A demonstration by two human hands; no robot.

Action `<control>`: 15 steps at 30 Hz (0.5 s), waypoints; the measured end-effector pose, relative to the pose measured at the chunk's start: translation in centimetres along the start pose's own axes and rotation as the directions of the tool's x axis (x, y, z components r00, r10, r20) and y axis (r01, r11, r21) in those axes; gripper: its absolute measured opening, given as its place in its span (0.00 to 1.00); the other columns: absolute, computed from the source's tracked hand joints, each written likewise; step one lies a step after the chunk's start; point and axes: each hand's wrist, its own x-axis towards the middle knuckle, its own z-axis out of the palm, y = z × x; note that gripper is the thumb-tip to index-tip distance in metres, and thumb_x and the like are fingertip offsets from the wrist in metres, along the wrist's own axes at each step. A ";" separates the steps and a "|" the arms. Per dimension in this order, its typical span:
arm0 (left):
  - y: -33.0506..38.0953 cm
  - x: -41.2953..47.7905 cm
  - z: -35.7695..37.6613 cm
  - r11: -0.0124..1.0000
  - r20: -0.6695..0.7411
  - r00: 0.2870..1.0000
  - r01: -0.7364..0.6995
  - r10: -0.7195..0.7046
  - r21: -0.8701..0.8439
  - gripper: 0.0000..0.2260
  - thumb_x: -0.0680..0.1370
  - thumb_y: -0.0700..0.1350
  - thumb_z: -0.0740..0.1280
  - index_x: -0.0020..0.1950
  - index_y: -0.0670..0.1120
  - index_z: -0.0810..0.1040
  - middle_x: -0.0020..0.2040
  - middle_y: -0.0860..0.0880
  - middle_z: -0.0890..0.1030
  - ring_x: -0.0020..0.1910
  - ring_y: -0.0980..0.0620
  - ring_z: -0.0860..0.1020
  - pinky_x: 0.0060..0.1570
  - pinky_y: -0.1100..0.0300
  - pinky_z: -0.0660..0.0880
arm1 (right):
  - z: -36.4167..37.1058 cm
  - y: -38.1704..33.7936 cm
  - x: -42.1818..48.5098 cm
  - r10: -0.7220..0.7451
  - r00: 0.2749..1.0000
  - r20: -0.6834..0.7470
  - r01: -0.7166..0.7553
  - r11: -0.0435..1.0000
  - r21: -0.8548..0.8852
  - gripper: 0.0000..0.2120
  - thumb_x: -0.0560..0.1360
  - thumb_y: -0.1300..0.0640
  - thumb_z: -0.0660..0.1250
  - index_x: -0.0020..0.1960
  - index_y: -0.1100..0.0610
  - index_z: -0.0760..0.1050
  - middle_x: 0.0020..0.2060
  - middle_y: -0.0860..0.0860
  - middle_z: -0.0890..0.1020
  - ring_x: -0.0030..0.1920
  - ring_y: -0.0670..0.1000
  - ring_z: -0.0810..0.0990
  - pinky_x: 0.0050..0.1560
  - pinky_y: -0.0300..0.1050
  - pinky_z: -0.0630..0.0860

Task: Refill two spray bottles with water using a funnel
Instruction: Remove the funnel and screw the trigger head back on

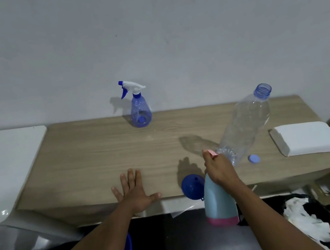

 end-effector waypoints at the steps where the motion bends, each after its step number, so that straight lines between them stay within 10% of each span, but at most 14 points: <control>1: 0.1 0.0 0.0 1.000 -0.008 1.000 0.003 -0.003 -0.007 0.58 0.63 0.79 0.60 0.77 0.54 0.30 0.76 0.52 0.26 0.75 0.46 0.27 0.70 0.33 0.31 | -0.3 0.3 0.0 -0.009 1.000 -0.024 0.008 1.000 -0.007 0.30 0.83 0.41 0.51 0.37 0.62 0.76 0.37 0.60 0.83 0.41 0.57 0.82 0.42 0.47 0.75; 15: 2.4 0.2 -1.4 0.998 -0.024 1.000 0.012 -0.013 -0.054 0.74 0.46 0.82 0.65 0.76 0.49 0.28 0.75 0.50 0.24 0.73 0.43 0.23 0.67 0.30 0.30 | -2.7 -6.0 1.6 -0.333 0.918 -0.214 0.370 0.914 0.168 0.16 0.81 0.42 0.60 0.49 0.56 0.66 0.41 0.56 0.81 0.34 0.54 0.83 0.35 0.47 0.79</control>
